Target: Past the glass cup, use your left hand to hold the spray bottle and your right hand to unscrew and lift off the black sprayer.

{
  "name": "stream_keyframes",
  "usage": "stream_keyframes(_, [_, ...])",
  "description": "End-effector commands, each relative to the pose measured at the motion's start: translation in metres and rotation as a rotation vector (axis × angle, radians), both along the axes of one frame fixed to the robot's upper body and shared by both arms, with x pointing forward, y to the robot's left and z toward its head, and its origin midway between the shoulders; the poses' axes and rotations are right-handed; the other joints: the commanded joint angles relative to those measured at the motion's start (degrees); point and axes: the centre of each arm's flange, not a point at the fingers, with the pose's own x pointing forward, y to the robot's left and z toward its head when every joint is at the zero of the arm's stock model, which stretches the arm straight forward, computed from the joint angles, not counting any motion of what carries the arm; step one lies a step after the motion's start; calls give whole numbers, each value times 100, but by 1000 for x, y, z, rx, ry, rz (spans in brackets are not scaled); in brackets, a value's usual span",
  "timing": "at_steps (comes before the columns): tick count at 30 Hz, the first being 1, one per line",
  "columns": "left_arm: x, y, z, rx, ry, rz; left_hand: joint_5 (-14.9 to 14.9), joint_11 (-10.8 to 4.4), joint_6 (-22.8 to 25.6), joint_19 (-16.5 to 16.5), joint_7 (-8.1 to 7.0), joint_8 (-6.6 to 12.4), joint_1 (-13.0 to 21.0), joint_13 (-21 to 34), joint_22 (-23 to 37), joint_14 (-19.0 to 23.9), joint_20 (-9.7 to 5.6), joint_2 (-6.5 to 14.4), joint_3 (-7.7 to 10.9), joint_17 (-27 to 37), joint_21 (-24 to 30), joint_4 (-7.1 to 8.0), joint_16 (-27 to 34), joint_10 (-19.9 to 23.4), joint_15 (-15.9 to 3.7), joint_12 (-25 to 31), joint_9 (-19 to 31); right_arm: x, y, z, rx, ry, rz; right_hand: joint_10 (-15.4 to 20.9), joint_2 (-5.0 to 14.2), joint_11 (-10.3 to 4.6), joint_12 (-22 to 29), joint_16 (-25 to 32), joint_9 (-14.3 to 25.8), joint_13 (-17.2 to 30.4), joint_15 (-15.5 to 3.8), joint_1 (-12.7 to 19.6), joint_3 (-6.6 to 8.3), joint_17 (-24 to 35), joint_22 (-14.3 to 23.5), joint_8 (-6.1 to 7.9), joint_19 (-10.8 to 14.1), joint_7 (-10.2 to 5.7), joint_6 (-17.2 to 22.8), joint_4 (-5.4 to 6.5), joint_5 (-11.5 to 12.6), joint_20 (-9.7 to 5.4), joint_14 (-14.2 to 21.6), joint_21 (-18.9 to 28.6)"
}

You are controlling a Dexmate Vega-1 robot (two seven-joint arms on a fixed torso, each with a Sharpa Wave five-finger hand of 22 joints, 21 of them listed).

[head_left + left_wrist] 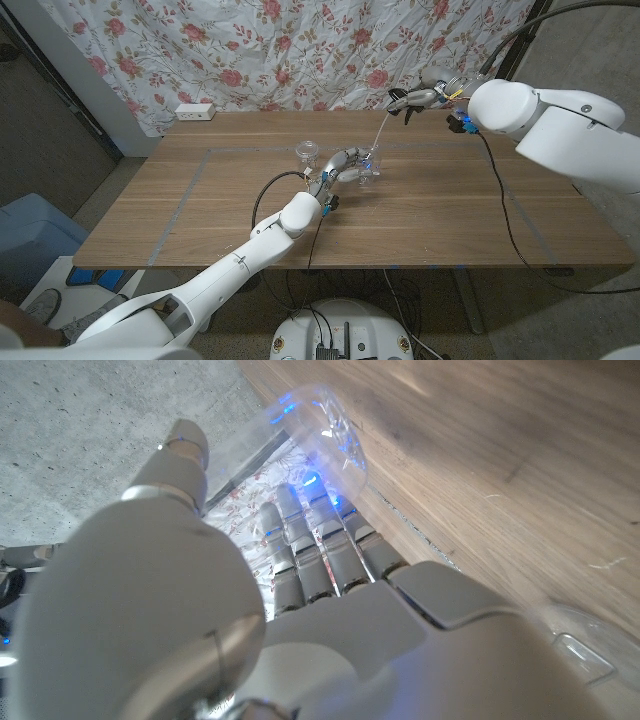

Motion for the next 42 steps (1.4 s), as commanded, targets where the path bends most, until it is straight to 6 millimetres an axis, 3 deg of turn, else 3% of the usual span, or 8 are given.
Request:
stream_keyframes(1, [1,4,1,10,3,13,34,-506,166,50,-154,1156,-225,19,30,13,-144,1052,98,34,-13,66,0,541,-684,9,10,-3,-5,7,11,-10,18,18,48,33,-32,41,35,9,12,-5,0,26,10,6,26,-48,75,13,34,-8,14,-26])
stream_keyframes(29, [-3,7,0,24,-1,15,34,-500,157,51,-154,1161,-218,16,30,19,-142,1047,96,39,-12,67,-4,544,-689,-2,7,-20,-24,18,41,-59,-38,31,70,31,-42,52,39,13,1,-20,-27,48,9,-22,-28,-50,67,15,35,-24,10,-41])
stream_keyframes(42, [-10,14,-3,12,-2,25,32,-536,148,71,-171,1161,-223,15,32,-18,-102,1045,86,49,-4,70,-14,535,-673,-10,5,-19,-33,20,38,-60,-87,46,70,40,-42,60,44,15,4,-14,-36,56,10,-27,-8,-53,75,7,36,-46,19,-31])
